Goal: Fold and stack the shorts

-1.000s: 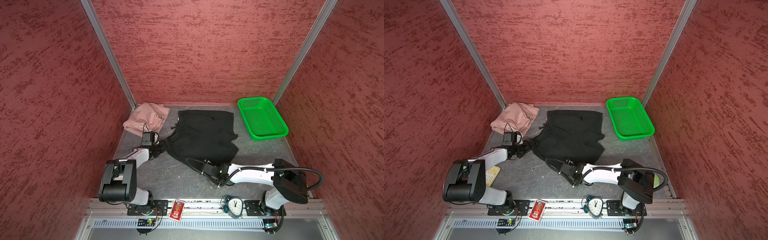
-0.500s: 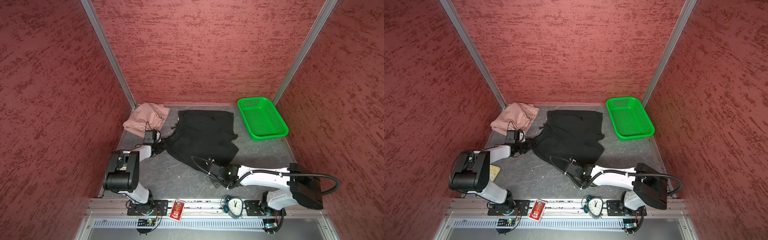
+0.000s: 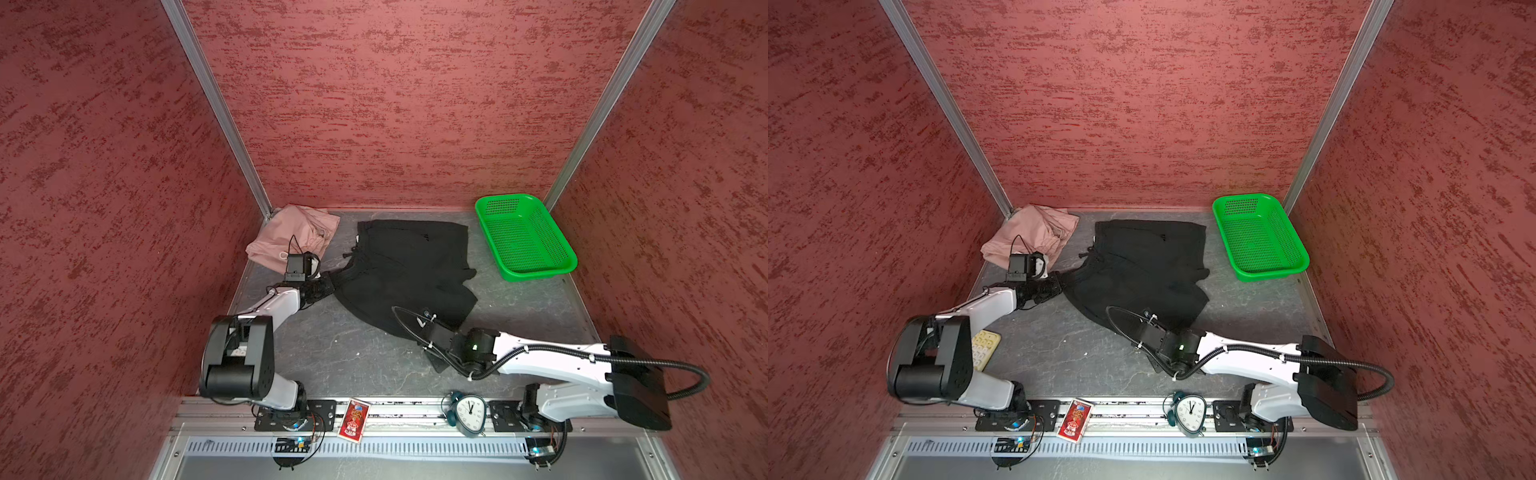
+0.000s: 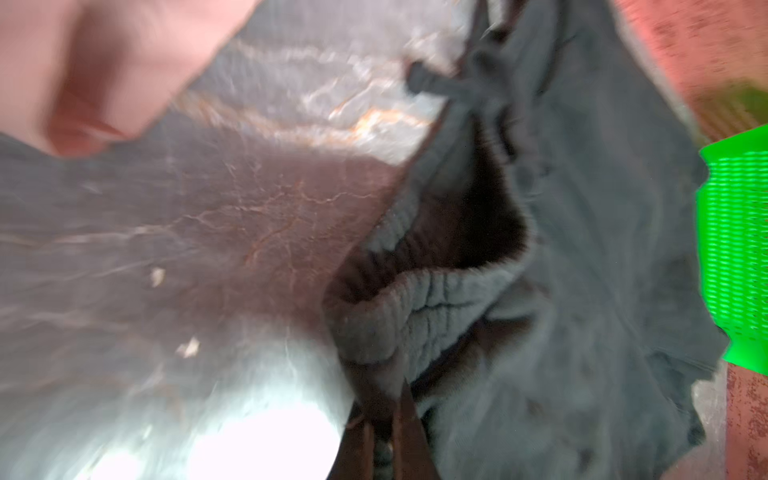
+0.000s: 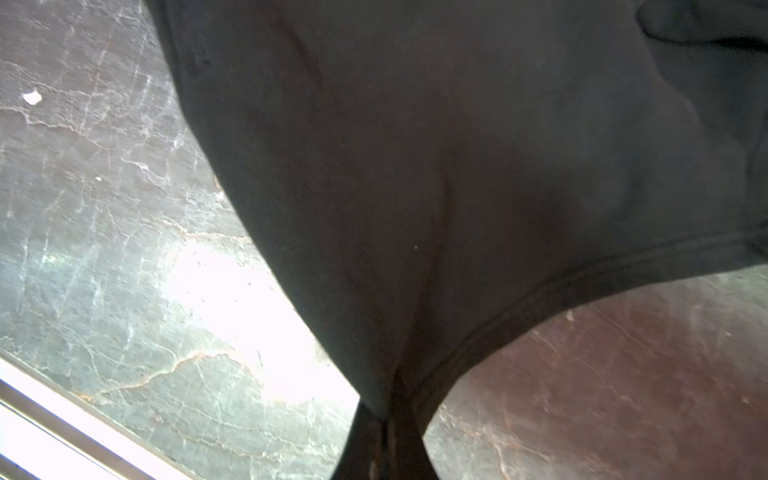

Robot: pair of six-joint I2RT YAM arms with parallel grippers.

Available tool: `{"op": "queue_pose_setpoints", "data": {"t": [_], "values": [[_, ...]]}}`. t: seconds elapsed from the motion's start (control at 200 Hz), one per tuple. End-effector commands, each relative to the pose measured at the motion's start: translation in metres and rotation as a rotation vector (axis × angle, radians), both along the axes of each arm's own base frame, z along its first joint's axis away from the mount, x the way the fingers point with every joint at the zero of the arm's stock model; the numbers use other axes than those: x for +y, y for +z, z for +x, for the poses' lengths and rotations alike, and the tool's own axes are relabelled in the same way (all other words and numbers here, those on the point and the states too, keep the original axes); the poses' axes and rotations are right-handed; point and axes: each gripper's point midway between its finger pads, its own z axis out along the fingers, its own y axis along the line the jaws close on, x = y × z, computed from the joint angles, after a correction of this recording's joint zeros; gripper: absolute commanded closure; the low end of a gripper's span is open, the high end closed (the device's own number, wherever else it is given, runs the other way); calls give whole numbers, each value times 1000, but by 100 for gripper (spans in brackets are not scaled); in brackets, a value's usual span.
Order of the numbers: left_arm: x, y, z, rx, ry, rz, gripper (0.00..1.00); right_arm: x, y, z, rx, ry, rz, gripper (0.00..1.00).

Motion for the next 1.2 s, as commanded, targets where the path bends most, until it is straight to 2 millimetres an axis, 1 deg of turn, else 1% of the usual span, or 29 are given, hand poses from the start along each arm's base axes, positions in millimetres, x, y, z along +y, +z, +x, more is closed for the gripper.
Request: {"op": "queue_pose_setpoints", "data": {"t": [0.0, 0.12, 0.205, 0.296, 0.371, 0.431, 0.551, 0.671, 0.791, 0.917, 0.997, 1.132, 1.197], "values": [[7, 26, -11, -17, -8, 68, 100, -7, 27, 5, -60, -4, -2, 100], [13, 52, -29, -23, 3, 102, 100, -8, 54, 6, -87, 5, 22, 100], [13, 74, -38, -51, -6, 114, 100, -9, 74, 9, -109, -1, 31, 100], [16, 92, -49, -57, -2, 127, 100, -12, 92, 11, -127, -8, 23, 100], [19, 103, -56, -51, -2, 145, 100, -18, 108, 13, -149, -17, 4, 99], [21, 111, -62, -44, -1, 159, 100, -29, 121, 17, -173, -41, -32, 96], [24, 127, -70, -41, -3, 167, 100, -42, 143, 25, -232, -61, -103, 97], [25, 137, -77, -40, -3, 167, 100, -42, 164, 34, -300, -76, -83, 100], [22, 144, -86, -35, -15, 153, 100, -38, 181, 35, -333, -70, -14, 100], [18, 147, -98, -23, -24, 131, 100, -42, 196, 35, -360, -65, 11, 100], [16, 146, -108, -3, -27, 123, 100, -43, 202, 35, -370, -56, 17, 100], [10, 155, -120, -33, -23, 81, 100, -42, 213, 32, -374, -36, 43, 100], [9, 153, -125, -25, -16, 66, 100, -44, 223, 33, -393, -45, 68, 100]]}}
